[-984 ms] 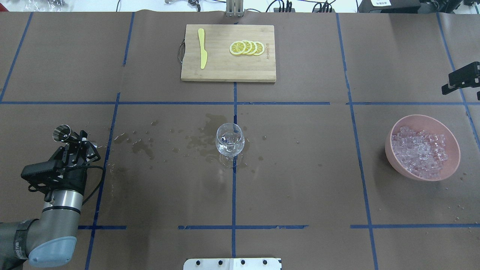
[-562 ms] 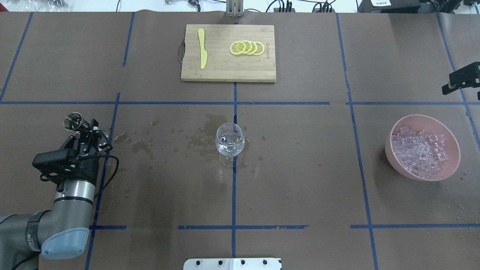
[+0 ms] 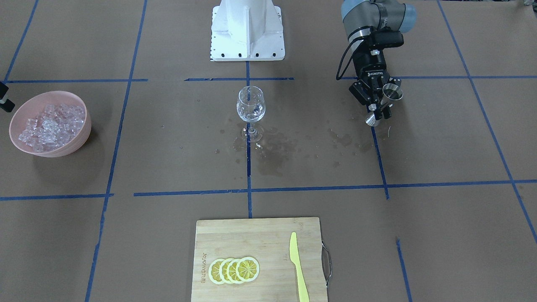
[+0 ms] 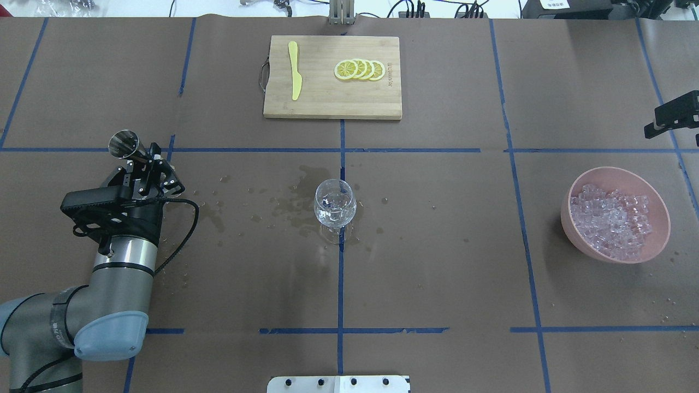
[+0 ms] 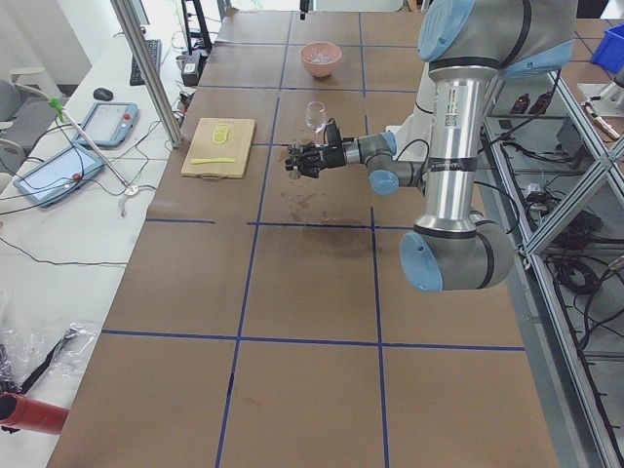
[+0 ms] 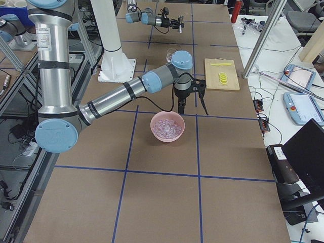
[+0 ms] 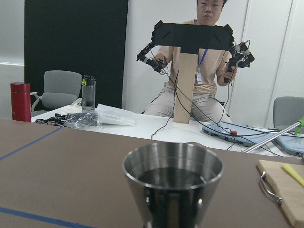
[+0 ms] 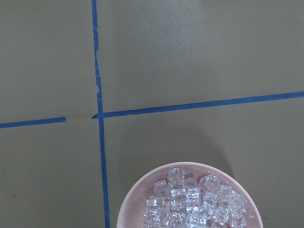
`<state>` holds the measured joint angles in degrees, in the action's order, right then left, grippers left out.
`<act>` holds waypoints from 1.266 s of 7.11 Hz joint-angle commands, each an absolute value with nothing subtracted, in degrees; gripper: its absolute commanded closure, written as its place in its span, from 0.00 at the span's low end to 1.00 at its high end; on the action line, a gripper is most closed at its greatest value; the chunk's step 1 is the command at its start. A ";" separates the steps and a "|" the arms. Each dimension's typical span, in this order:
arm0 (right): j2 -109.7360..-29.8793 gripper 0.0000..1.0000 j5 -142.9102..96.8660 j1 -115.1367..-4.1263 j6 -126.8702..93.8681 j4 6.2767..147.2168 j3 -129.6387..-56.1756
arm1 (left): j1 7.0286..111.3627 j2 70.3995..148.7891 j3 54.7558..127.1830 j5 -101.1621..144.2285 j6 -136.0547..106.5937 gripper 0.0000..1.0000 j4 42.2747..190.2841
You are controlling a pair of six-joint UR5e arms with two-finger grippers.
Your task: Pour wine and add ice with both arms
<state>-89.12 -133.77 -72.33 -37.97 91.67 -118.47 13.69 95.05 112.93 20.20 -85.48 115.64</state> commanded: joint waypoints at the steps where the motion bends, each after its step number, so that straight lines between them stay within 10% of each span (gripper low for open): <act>1: -89.21 0.00 -133.77 -72.33 -37.97 91.67 -118.48 | 13.80 98.59 113.82 20.56 -78.98 1.00 115.93; 9: -94.38 0.00 -132.10 -72.33 -37.97 83.42 -118.65 | 12.92 112.06 113.82 29.62 -58.80 1.00 115.75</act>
